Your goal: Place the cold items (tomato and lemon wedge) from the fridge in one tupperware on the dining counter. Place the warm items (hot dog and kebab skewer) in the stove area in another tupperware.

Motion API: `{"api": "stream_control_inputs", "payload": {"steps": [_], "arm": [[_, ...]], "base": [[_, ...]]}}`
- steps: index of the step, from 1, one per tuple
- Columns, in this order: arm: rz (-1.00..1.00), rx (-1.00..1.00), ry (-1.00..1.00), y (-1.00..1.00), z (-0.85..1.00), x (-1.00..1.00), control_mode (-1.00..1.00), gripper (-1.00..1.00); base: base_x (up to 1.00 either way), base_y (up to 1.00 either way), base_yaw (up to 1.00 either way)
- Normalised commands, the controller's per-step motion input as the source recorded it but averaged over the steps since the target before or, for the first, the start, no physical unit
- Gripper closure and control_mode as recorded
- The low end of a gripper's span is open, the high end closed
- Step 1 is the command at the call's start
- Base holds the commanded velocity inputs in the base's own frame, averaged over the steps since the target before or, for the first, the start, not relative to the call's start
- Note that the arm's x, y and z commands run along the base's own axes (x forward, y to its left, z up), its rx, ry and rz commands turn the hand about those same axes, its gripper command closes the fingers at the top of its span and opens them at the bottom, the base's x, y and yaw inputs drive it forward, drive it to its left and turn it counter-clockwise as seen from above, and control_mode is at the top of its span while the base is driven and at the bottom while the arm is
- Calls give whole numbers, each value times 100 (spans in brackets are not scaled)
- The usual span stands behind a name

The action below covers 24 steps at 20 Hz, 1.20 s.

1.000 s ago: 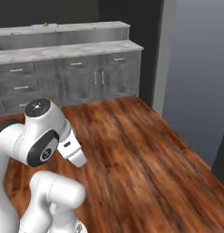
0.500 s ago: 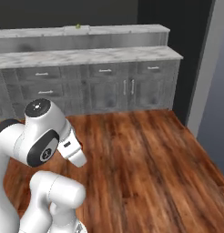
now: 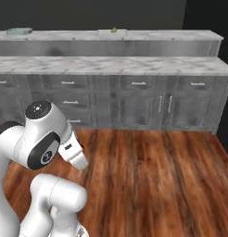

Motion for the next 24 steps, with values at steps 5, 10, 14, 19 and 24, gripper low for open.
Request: {"api": "stream_control_inputs", "payload": {"steps": [5, 10, 14, 19, 24], "arm": [[0, 0, 0, 0, 0, 0, 100, 100], [0, 0, 0, 0, 0, 0, 100, 100], [0, 0, 0, 0, 0, 0, 100, 100], [0, 0, 0, 0, 0, 0, 100, 100], [0, 0, 0, 0, 0, 0, 100, 100]], "base": [[100, 0, 35], [100, 0, 36], [100, 0, 36], [100, 0, 37], [100, 1, 35]]}}
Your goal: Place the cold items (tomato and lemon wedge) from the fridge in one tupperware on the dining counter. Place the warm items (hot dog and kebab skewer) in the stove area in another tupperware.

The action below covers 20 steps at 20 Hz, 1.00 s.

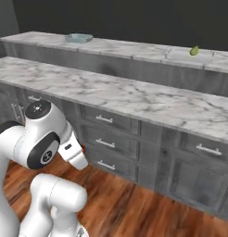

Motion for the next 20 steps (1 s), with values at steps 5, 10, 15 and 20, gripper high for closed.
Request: {"api": "stream_control_inputs", "payload": {"steps": [5, 10, 15, 20], "arm": [[0, 0, 0, 0, 0, 0, 100, 100], [0, 0, 0, 0, 0, 0, 100, 100], [0, 0, 0, 0, 0, 0, 100, 100], [0, 0, 0, 0, 0, 0, 100, 100]], "base": [[100, 35, 22], [91, 67, 7], [71, 98, 0], [58, 100, 0]]}}
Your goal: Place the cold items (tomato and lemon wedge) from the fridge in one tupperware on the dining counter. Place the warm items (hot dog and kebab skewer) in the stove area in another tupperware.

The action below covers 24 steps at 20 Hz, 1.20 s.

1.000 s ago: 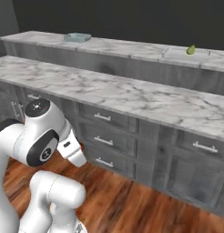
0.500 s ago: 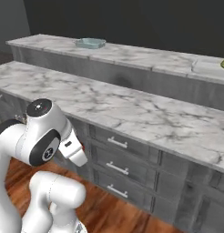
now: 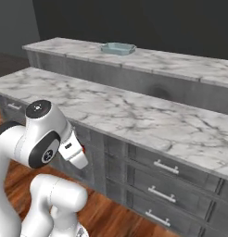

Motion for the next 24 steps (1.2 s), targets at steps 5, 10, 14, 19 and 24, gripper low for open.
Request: {"api": "stream_control_inputs", "payload": {"steps": [5, 10, 14, 19, 24], "arm": [[0, 0, 0, 0, 0, 0, 100, 100], [0, 0, 0, 0, 0, 0, 100, 100], [0, 0, 0, 0, 0, 0, 100, 100], [0, 0, 0, 0, 0, 0, 100, 100], [0, 0, 0, 0, 0, 0, 100, 100]], "base": [[62, 100, -1], [68, 100, -4], [68, 100, -6], [67, 100, -7], [67, 100, -9]]}}
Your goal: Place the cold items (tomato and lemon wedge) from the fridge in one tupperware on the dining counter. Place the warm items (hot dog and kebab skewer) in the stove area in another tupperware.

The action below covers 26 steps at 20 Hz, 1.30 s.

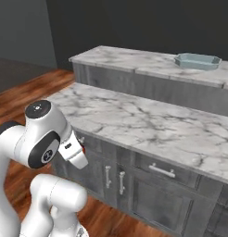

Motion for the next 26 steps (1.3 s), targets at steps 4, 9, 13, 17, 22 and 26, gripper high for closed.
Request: {"api": "stream_control_inputs", "payload": {"steps": [4, 9, 13, 17, 22, 26], "arm": [[0, 0, 0, 0, 0, 0, 100, 100], [0, 0, 0, 0, 0, 0, 100, 100], [0, 0, 0, 0, 0, 0, 100, 100], [0, 0, 0, 0, 0, 0, 100, 100], [0, 0, 0, 0, 0, 0, 100, 100], [0, 0, 0, 0, 0, 0, 100, 100]], "base": [[50, 100, -15], [38, 100, -19], [30, 100, -23], [22, 100, -27], [14, 100, -30], [9, 91, -32]]}}
